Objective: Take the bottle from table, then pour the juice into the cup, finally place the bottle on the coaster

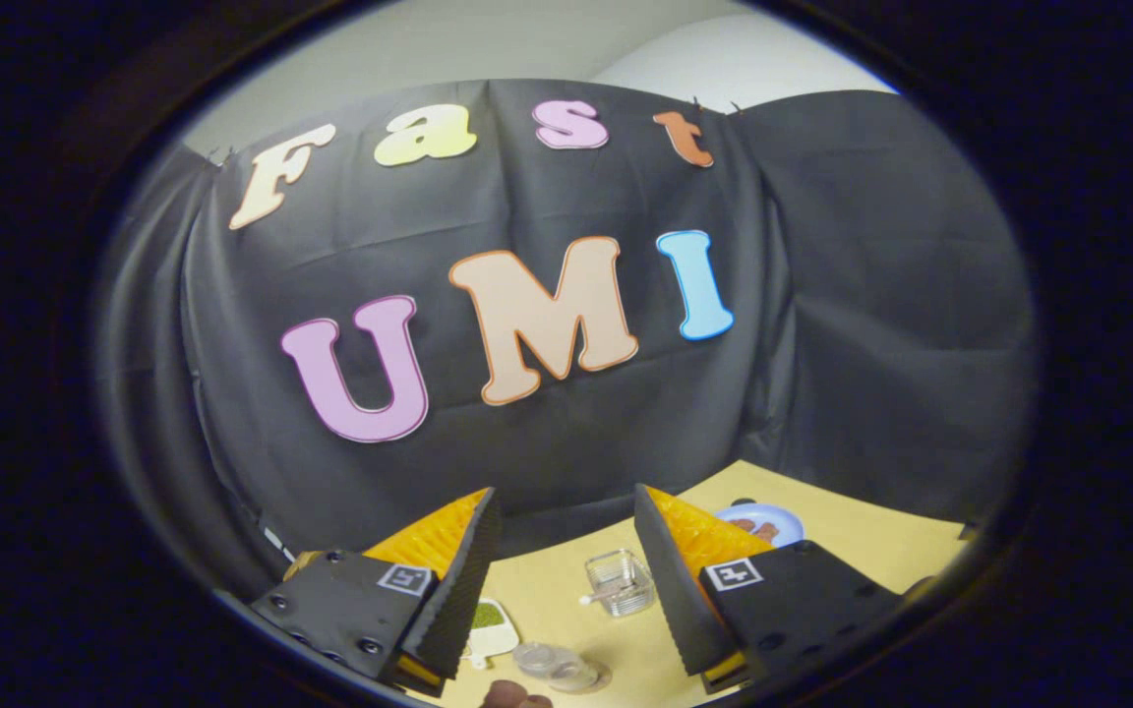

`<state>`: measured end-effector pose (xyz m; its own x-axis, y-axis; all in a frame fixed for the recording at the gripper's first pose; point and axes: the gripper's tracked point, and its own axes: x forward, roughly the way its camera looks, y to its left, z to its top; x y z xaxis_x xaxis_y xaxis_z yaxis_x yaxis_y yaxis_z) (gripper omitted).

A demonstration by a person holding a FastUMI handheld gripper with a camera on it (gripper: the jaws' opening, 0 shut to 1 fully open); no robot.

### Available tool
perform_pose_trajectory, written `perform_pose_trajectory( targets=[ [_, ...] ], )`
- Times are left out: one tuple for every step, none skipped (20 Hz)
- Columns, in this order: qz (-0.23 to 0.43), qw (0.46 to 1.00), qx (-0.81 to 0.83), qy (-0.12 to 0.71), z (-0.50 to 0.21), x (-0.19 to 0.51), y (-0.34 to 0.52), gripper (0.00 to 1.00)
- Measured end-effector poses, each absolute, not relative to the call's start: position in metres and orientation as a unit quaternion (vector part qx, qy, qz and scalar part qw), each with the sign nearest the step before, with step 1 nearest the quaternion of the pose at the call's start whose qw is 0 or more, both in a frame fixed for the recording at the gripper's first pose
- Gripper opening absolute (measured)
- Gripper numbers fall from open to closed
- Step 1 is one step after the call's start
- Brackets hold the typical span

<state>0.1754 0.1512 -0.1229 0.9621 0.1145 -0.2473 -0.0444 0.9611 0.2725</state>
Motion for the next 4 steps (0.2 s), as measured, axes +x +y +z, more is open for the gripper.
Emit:
perform_pose_trajectory(
  targets=[
    [0.036,0.982,0.134,0.128,-0.116,0.178,0.146,0.85],
    [0.033,0.983,0.134,0.125,-0.110,0.179,0.139,0.85],
    [0.031,0.983,0.134,0.121,-0.105,0.180,0.134,0.85],
    [0.028,0.984,0.133,0.119,-0.102,0.182,0.127,0.85]
  ],
)
